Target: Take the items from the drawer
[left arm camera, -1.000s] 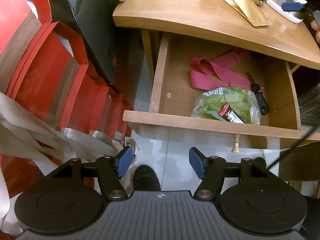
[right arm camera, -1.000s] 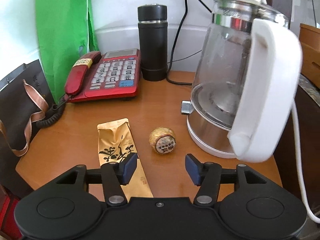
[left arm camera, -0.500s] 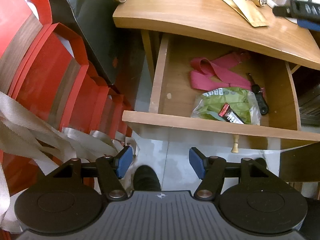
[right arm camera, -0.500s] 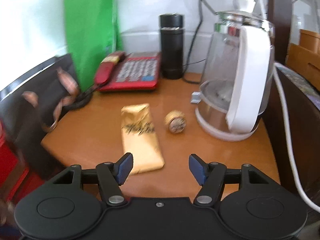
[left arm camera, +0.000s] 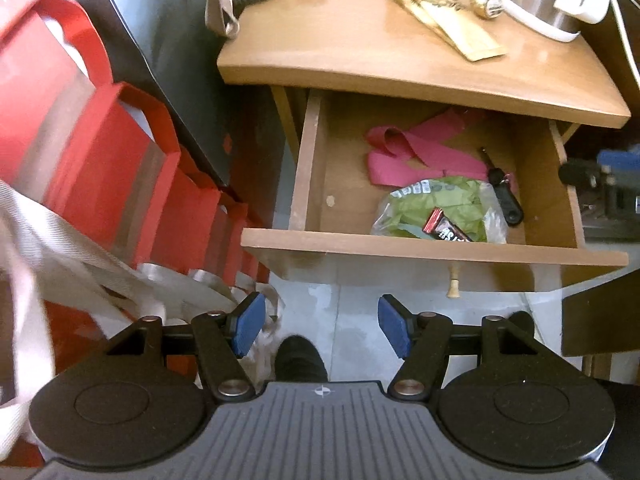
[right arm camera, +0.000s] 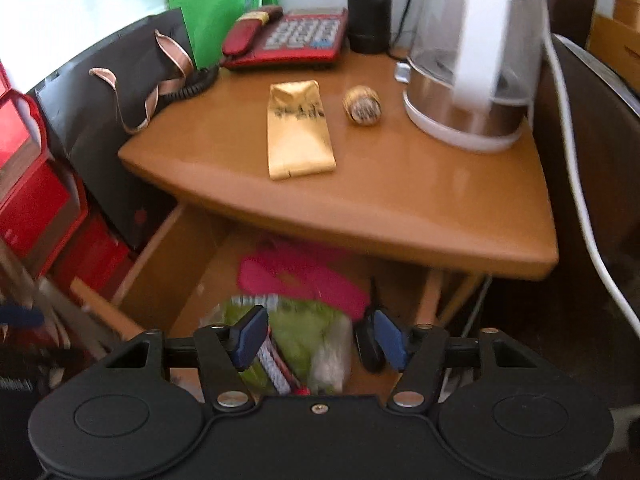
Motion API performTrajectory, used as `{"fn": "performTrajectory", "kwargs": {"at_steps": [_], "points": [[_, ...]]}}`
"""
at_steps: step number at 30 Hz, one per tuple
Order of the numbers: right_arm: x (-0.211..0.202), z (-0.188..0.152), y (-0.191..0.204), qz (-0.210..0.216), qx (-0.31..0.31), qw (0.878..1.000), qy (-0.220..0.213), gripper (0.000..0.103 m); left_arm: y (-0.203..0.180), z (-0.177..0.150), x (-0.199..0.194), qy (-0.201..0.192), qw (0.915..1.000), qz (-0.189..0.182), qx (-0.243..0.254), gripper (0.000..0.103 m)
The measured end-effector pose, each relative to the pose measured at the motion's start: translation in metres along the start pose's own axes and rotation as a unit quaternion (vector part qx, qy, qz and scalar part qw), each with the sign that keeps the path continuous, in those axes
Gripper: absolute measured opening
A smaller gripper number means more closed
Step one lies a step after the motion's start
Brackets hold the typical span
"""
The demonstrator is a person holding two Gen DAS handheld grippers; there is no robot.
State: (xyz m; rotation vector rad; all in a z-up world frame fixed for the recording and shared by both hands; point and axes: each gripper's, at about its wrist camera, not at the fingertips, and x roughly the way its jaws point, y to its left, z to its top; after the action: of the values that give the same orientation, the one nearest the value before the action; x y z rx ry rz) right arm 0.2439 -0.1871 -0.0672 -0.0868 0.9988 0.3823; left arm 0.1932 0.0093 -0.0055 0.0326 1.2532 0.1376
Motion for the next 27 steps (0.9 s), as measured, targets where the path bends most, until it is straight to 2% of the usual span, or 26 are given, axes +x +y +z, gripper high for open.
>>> {"fn": "performTrajectory", "kwargs": {"at_steps": [3,4,8,13,16,19,24,27], "points": [[-0.014,-0.017,-0.006,-0.003,0.009,1.0,0.006,0.054,-0.004,-0.003,-0.014,-0.011,0.9999,0.001,0.007,0.068],[-0.016,-0.021,-0.008,-0.003,0.012,1.0,0.01,0.053,-0.005,-0.005,-0.018,-0.013,0.9999,0.001,0.009,0.072],[-0.007,-0.025,-0.013,-0.005,0.023,0.999,0.03,0.043,-0.009,-0.01,-0.022,-0.017,0.9996,-0.005,0.024,0.072],[0.028,-0.02,-0.013,0.001,0.031,0.998,0.062,0.037,-0.009,-0.004,-0.009,-0.014,0.9994,-0.012,0.029,0.072],[0.053,-0.016,-0.017,0.0,0.04,0.996,0.084,0.026,-0.007,0.001,0.004,-0.008,0.9995,-0.015,0.027,0.072],[0.074,-0.013,-0.018,-0.015,0.025,0.994,0.103,0.025,-0.005,0.006,0.018,-0.001,0.9996,-0.016,0.023,0.072],[0.105,-0.005,-0.016,-0.012,0.003,0.992,0.126,0.023,-0.002,0.015,0.04,0.01,0.9997,-0.018,0.016,0.072],[0.12,-0.003,-0.018,-0.01,0.04,0.989,0.142,0.023,-0.002,0.019,0.052,0.015,0.9996,-0.019,0.014,0.072]]}}
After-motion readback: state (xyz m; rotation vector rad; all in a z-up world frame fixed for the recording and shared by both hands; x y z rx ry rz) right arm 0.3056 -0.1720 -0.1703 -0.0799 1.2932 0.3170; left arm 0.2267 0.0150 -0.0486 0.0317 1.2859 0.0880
